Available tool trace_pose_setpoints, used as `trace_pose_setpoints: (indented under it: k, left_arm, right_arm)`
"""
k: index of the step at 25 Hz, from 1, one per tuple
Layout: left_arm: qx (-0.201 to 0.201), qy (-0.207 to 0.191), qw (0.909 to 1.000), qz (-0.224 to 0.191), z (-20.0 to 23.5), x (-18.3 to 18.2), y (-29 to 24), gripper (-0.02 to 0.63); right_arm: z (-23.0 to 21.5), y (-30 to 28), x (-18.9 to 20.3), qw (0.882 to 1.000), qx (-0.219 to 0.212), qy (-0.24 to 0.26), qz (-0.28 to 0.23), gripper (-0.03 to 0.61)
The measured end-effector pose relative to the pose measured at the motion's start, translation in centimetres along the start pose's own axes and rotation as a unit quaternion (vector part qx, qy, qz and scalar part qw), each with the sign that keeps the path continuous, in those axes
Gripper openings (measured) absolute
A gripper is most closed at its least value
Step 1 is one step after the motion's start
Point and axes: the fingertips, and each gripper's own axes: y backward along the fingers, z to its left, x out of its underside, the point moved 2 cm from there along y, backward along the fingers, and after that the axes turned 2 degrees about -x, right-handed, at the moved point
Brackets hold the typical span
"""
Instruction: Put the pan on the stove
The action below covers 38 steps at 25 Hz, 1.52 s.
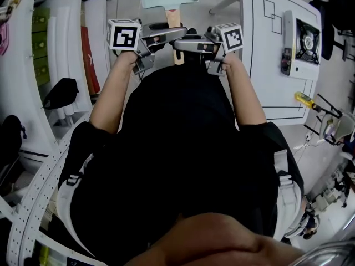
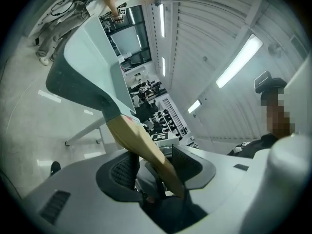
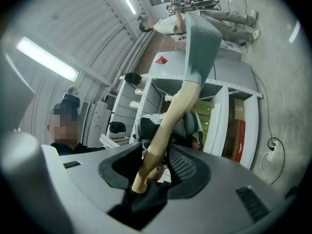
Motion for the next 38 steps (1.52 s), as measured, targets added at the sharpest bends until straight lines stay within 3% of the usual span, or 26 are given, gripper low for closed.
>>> trace_pose_setpoints:
  k: [6,13,23,31,38]
  left_arm:
    - [0.001,-0.010,0.9999,0.001,2.9,-7.1,-3.1,0.212]
    - [-0.025,0.019,0.9995,-0.004,5.5,-14.5,-6.2,0.212]
    - [-0.024,-0.013,0.9996,-0.005,8.4,-22.7,-9.8,0.212]
    - [0.001,-0.011,0.9998,0.018,11.6,-27.9,-11.2,0.212]
    - [0.044,-0.026,0.9949,0.086,14.2,-33.5,-12.4,0.215]
  right_arm:
    - [-1.1,2.6,-7.7,1.000,-0.001,0.007,0.006,0.170]
    - [-0.8,5.3,-16.2,1.000,-0.021,0.016,0.010,0.170]
    - [-1.8,8.3,-24.6,0.999,-0.027,0.017,0.008,0.173]
    - [-3.4,9.8,-30.5,0.998,0.005,0.038,-0.051,0.172]
    - [-4.7,10.1,-36.5,0.990,0.042,0.067,-0.115,0.167]
